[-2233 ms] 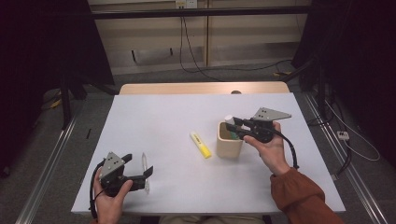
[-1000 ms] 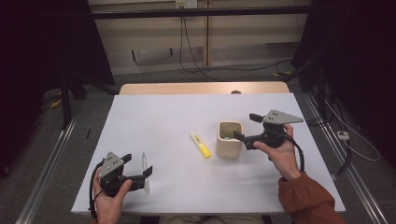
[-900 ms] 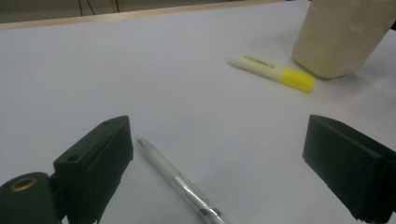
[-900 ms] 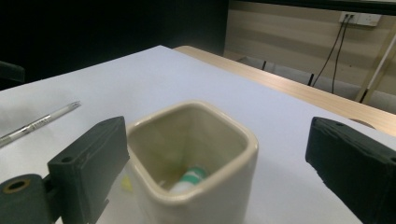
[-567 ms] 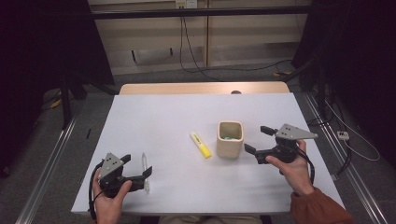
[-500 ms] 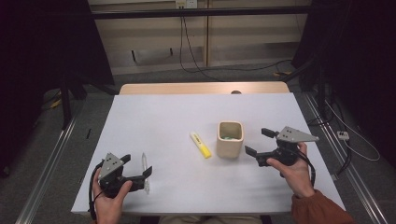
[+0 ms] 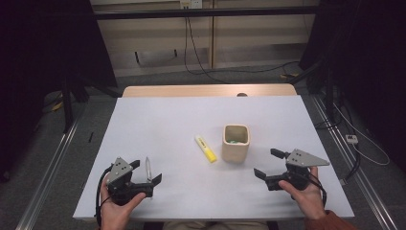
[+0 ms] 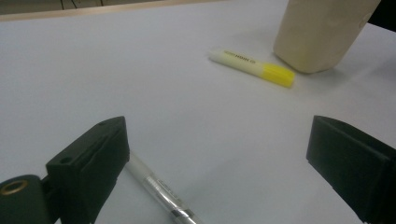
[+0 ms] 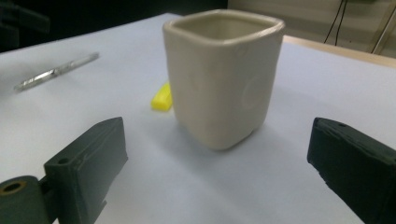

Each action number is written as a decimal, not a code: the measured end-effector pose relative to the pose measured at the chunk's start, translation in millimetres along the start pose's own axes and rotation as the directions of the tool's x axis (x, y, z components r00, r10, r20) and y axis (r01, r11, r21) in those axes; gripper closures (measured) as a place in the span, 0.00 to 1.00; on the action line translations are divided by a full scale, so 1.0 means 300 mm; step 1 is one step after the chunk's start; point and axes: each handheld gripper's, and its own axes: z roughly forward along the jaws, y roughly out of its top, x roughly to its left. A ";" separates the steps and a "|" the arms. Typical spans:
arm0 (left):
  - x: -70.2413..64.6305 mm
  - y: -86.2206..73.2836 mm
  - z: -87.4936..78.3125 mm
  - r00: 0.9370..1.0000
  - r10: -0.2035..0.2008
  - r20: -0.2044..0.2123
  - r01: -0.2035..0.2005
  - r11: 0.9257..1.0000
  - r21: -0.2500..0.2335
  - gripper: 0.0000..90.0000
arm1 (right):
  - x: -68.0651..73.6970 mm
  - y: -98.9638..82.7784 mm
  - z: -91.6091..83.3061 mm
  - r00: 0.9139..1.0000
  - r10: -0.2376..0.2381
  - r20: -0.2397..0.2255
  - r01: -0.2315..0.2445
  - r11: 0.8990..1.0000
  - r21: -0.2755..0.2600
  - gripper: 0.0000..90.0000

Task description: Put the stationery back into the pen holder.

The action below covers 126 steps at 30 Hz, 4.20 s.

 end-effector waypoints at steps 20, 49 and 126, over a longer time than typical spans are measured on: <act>-0.003 0.016 0.005 0.995 0.008 0.095 -0.018 0.995 0.100 0.66 | -0.020 -0.030 -0.019 0.999 0.029 0.016 -0.028 0.999 -0.034 0.09; -0.025 -0.025 0.054 0.991 0.011 0.131 -0.056 0.937 0.345 1.00 | -0.019 -0.030 -0.016 1.000 0.020 -0.001 -0.021 1.000 -0.020 0.08; 0.070 -0.042 -0.020 0.997 0.004 -0.073 0.029 0.890 0.455 1.00 | -0.014 -0.032 -0.008 1.000 0.000 0.005 0.000 1.000 -0.001 0.07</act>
